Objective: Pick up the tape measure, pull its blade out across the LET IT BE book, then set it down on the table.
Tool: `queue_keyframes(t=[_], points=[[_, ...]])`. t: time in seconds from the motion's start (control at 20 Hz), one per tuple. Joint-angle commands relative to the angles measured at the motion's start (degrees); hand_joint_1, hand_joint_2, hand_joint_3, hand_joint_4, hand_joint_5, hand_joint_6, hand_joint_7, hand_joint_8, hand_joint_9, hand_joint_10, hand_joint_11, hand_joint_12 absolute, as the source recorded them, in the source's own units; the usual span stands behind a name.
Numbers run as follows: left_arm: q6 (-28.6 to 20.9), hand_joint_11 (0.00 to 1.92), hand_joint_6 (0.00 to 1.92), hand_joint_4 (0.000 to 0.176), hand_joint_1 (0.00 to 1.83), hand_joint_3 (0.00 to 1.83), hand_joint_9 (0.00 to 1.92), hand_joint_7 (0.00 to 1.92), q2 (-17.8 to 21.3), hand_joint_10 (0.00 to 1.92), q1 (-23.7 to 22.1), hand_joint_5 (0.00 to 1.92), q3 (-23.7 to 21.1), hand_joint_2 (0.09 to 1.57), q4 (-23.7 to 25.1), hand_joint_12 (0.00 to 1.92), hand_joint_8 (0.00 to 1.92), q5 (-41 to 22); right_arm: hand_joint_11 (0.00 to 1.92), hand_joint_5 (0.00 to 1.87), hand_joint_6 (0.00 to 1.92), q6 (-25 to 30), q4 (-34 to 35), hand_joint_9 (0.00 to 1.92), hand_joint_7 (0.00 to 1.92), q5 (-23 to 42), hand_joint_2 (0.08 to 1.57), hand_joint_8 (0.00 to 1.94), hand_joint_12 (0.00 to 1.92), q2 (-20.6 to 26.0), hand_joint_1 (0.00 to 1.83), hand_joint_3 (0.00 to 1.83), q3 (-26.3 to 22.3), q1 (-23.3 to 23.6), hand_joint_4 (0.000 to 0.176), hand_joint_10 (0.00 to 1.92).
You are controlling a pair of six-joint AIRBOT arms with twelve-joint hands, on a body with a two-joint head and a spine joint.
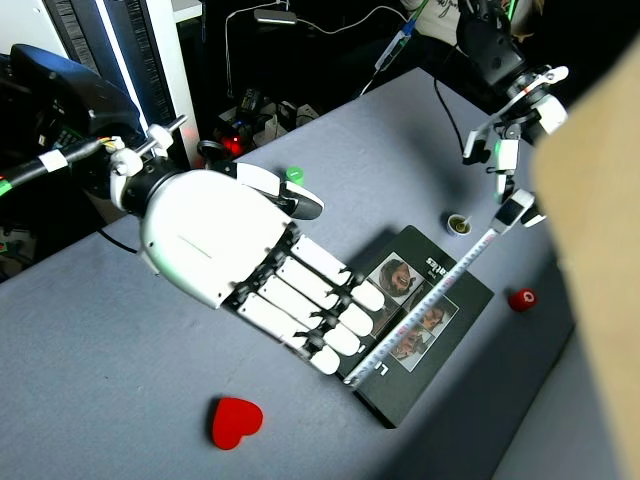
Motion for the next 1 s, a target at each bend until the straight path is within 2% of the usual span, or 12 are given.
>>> queue_keyframes(t=[0.0,0.2,0.4,0.95], points=[[-0.22,0.80,0.66,0.000,1.39,0.00,0.93,1.15,0.01,1.14,-0.02,1.10,0.53,1.06,0.60,1.01,0.78,-6.23,0.00,0.04,0.00,0.36,-5.26,0.07,0.04,4.85,1.02,0.00,0.45,0.43,0.00,0.00,-0.30,0.29,0.046,0.00],[-0.56,0.81,0.64,0.000,1.39,0.00,0.93,1.15,-0.49,1.14,1.95,1.10,0.71,1.06,2.22,1.01,0.79,-6.20,0.00,0.04,0.00,0.93,-7.38,0.07,0.05,5.12,1.02,0.00,0.41,0.61,0.00,0.00,-0.59,-0.84,0.054,0.00],[-0.63,0.82,0.63,0.000,1.39,0.00,0.93,1.17,-0.84,1.13,3.65,1.10,1.13,1.06,2.74,1.01,0.76,-5.63,0.00,0.04,0.00,1.88,-9.81,0.07,0.05,5.31,1.02,0.00,0.41,0.72,0.00,0.00,-0.95,-2.00,0.053,0.00],[-0.64,0.82,0.64,0.000,1.39,0.00,0.92,1.17,-0.70,1.12,3.65,1.11,0.77,1.06,2.81,1.01,0.75,-5.69,0.00,0.04,0.00,2.22,-10.71,0.08,0.06,5.32,1.02,0.00,0.43,0.68,0.02,0.00,-0.95,-2.57,0.055,0.00]])
